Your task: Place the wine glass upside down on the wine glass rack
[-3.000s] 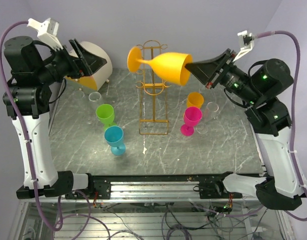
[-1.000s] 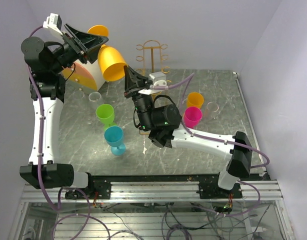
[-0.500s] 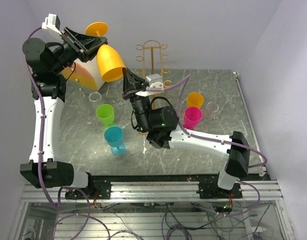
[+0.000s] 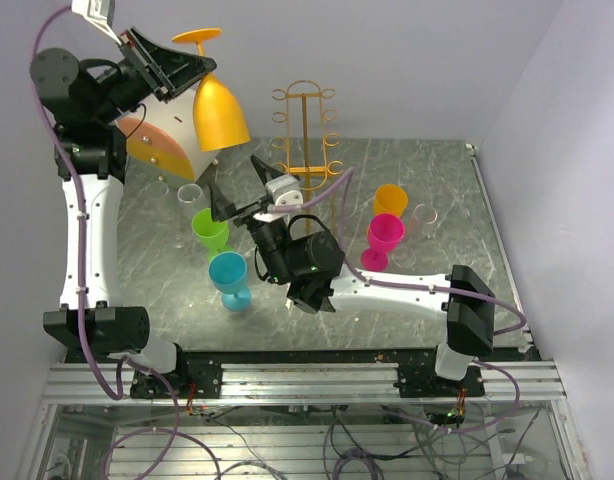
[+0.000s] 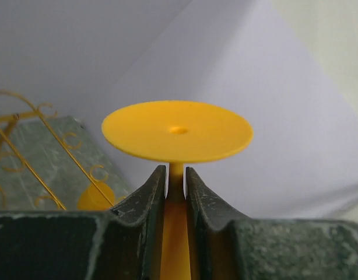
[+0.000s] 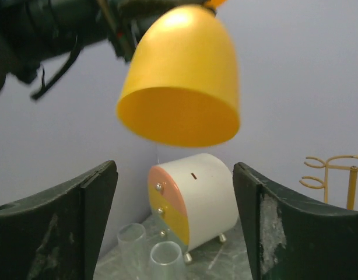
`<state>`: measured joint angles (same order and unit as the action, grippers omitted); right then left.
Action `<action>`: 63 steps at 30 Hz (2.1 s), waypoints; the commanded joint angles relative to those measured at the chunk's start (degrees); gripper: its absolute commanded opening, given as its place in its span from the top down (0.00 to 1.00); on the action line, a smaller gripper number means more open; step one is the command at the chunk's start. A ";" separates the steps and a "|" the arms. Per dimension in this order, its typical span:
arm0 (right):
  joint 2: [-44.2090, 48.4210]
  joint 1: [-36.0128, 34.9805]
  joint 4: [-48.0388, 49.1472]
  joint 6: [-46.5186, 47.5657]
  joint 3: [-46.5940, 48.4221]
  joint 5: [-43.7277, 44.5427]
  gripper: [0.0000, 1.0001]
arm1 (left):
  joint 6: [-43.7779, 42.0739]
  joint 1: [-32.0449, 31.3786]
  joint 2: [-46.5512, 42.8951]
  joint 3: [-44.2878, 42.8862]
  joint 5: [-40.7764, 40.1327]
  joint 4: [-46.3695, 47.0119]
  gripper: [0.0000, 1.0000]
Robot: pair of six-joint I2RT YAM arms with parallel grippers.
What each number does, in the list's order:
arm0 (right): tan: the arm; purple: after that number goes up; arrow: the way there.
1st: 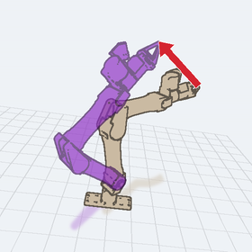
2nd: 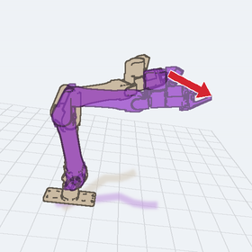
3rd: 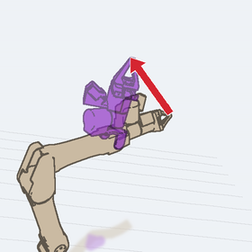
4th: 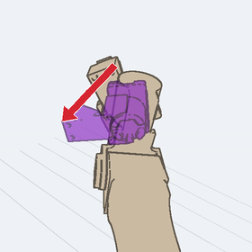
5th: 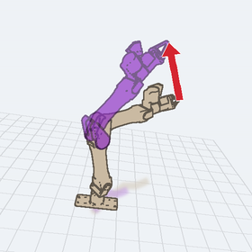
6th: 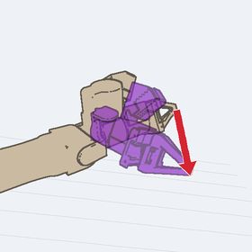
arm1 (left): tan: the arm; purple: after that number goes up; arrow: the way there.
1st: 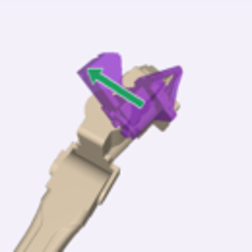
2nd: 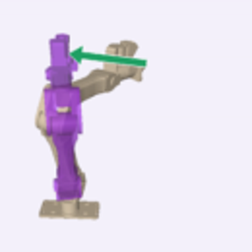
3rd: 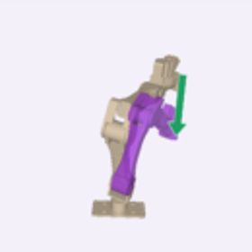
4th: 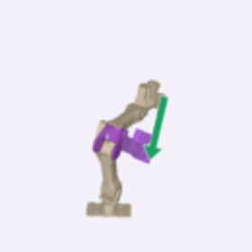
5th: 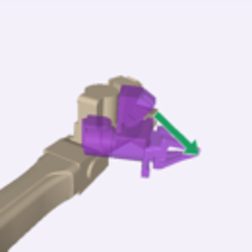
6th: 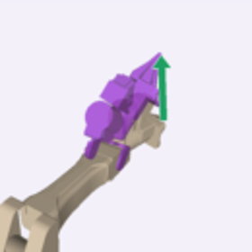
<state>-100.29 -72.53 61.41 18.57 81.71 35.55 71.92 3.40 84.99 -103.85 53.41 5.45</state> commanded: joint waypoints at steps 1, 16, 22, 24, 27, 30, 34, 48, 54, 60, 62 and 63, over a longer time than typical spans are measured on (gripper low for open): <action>0.55 -2.01 0.86 4.78 -1.68 0.81 0.11 | -21.12 -0.18 1.53 -11.26 3.98 -13.40 0.93; 15.15 -6.14 -48.78 -8.50 6.77 15.89 0.00 | -84.66 -0.32 6.14 -13.79 -12.07 -34.68 0.93; 19.76 9.19 -78.78 -30.37 17.57 11.32 0.00 | -92.80 -5.44 12.34 -14.13 -16.57 -29.42 0.93; 21.54 17.52 -86.40 -37.25 19.59 7.29 0.01 | -93.96 -5.63 15.63 -15.57 -14.29 -28.20 0.93; 24.87 20.39 -89.46 -38.44 18.72 9.93 0.02 | -92.41 -5.60 19.47 -17.54 -11.46 -25.96 0.93; 28.95 20.67 -89.89 -39.42 15.19 11.72 0.02 | -92.50 -5.66 22.73 -17.95 -7.70 -23.28 0.93; 33.21 20.75 -93.12 -43.15 10.41 13.03 0.01 | -91.54 -6.01 27.44 -20.49 -4.01 -21.40 0.93; 51.04 20.78 -104.61 -58.19 -3.68 16.55 0.01 | -59.32 -6.38 41.19 -24.69 16.48 12.75 0.93; 51.37 20.80 -107.03 -59.84 -3.09 15.91 0.02 | -55.05 -6.56 47.99 -32.40 17.73 11.85 0.93; 50.91 20.77 -105.13 -58.85 -3.88 15.52 0.02 | -68.93 -7.26 48.48 -34.75 14.72 -3.45 0.93; 50.33 20.85 -104.67 -58.06 -3.56 15.54 0.02 | -68.67 -7.35 48.31 -33.80 14.77 -2.55 0.93; 50.02 20.79 -104.58 -57.84 -3.31 15.64 0.02 | -68.82 -7.43 48.18 -33.48 14.80 -2.52 0.93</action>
<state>-49.69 -51.75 -44.10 -39.86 78.11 50.59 7.22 -3.18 134.23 -135.74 68.20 4.86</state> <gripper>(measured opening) 0.983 0.230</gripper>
